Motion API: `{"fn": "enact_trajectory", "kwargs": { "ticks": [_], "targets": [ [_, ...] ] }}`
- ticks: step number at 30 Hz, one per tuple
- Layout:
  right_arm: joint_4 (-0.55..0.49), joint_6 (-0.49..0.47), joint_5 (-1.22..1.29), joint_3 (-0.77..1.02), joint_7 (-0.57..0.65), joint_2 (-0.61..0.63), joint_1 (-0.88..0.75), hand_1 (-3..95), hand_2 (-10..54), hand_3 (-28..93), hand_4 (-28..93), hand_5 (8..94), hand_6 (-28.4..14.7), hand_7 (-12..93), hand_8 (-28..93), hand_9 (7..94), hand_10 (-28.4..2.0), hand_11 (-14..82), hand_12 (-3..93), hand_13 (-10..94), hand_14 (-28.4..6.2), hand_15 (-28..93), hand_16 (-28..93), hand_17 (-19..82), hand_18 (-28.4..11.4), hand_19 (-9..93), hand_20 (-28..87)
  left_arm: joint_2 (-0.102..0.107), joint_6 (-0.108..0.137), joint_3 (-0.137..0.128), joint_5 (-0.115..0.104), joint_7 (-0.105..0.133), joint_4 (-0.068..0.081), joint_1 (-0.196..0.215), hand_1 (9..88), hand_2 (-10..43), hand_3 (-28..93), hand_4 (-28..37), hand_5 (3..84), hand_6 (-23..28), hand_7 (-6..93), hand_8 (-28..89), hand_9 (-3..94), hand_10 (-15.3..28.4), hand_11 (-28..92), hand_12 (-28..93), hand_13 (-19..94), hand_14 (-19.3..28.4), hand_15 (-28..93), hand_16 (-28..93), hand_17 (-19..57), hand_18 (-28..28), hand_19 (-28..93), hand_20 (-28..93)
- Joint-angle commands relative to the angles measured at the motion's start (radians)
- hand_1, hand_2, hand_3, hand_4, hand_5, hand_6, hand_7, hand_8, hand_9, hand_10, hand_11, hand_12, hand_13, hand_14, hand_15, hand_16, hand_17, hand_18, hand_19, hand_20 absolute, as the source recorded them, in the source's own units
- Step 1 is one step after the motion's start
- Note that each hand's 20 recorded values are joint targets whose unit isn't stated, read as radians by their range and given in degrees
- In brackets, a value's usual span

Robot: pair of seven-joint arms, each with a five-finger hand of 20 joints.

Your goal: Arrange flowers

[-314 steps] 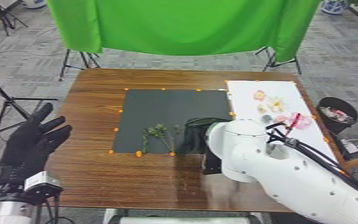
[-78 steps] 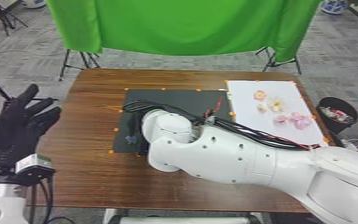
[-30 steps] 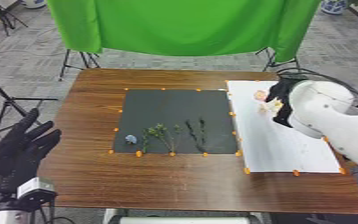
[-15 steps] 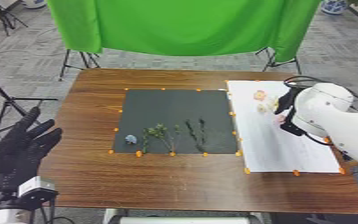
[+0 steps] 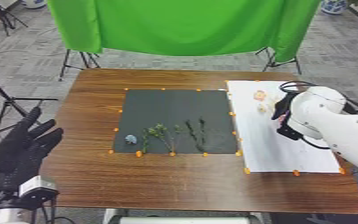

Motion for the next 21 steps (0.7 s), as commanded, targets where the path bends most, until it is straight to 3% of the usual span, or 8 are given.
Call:
{"fn": "enact_trajectory", "kwargs": {
  "ticks": [1,3,5,6,10,14,17,21],
  "targets": [
    [0.005,-0.016,0.007,0.001,0.024,-0.011,-0.029,40.6,-4.7,76,-23,57.4,-3.2,13,-10,70.5,-20.0,15.4,13.8,78,-11.3,55,12,54,-14.1,93,17,-0.011,-0.006,0.001,0.005,-0.015,0.003,0.0,29.4,7.0,63,-20.4,33.5,8.1,8.0,-7,30.4,19.2,26,11,21,27.4,56,-12,-7.6,28.4,53,-1],
    [0.009,-0.012,0.009,0.002,0.022,-0.013,-0.034,41.0,-4.8,75,-23,58.1,-3.3,14,-10,70.4,-19.9,15.2,13.8,78,-11.3,55,12,54,-14.0,93,17,-0.024,-0.009,0.0,0.015,-0.028,0.002,-0.003,29.4,7.0,63,-20.5,33.6,8.1,8.0,-7,30.4,19.2,26,11,21,27.4,56,-12,-7.6,28.4,53,-1],
    [0.006,-0.008,0.0,-0.001,0.026,-0.009,-0.04,42.6,-5.2,75,-23,59.5,-3.5,15,-10,70.1,-19.3,14.8,13.7,78,-11.2,54,12,54,-13.9,93,16,-0.05,-0.022,-0.004,0.043,-0.065,0.004,-0.019,29.5,7.0,63,-20.5,33.6,8.1,8.0,-7,30.4,19.2,26,11,21,27.4,56,-12,-7.6,28.4,53,-1],
    [0.013,-0.006,-0.004,-0.012,0.02,-0.012,-0.031,43.7,-5.4,76,-23,60.4,-3.6,15,-10,70.0,-18.8,14.7,13.6,78,-11.2,54,12,54,-13.9,93,16,-0.04,-0.015,-0.001,0.032,-0.05,0.004,-0.015,29.5,7.0,63,-20.5,33.6,8.1,8.0,-7,30.4,19.2,26,11,21,27.4,56,-12,-7.6,28.4,53,-1],
    [0.013,0.055,-0.034,-0.054,0.011,-0.003,-0.023,47.9,-7.2,76,-24,62.5,-3.5,18,-10,70.8,-17.1,14.9,13.6,80,-10.3,53,12,55,-13.2,93,14,-0.03,-0.012,-0.001,0.021,-0.043,0.003,-0.013,29.5,7.1,63,-20.4,33.6,8.1,8.0,-7,30.4,19.2,26,11,21,27.4,56,-12,-7.6,28.4,53,-1],
    [0.007,0.133,-0.093,-0.114,-0.003,0.012,-0.004,57.0,-9.4,71,-28,68.6,-3.5,21,3,76.7,-12.8,11.9,18.3,83,-7.7,50,13,58,-11.5,93,13,-0.012,-0.008,0.0,0.004,-0.024,0.003,-0.004,29.6,7.2,63,-20.4,33.7,8.1,7.9,-7,30.4,19.2,26,11,21,27.4,56,-12,-7.7,28.4,53,-1],
    [0.005,0.156,-0.114,-0.134,-0.015,0.017,0.003,62.0,-9.5,70,-28,73.6,-1.5,25,6,85.6,-9.2,5.5,26.5,86,-5.1,48,17,59,-10.6,93,14,-0.01,-0.009,-0.002,0.0,-0.018,0.003,0.001,29.7,7.2,63,-20.3,33.6,8.1,8.0,-7,30.4,19.2,26,11,21,27.4,56,-12,-7.7,28.4,53,-1],
    [-0.002,0.192,-0.134,-0.161,-0.019,0.028,0.017,64.2,-9.5,70,-28,75.8,-0.6,28,6,88.5,-8.1,5.7,28.5,87,-3.9,47,19,60,-10.0,93,15,-0.02,-0.011,0.001,0.009,-0.03,0.003,-0.005,29.6,7.2,63,-20.2,33.7,8.2,8.0,-7,30.3,19.0,26,11,21,27.4,56,-12,-7.7,28.4,53,-1]
  ]
}}
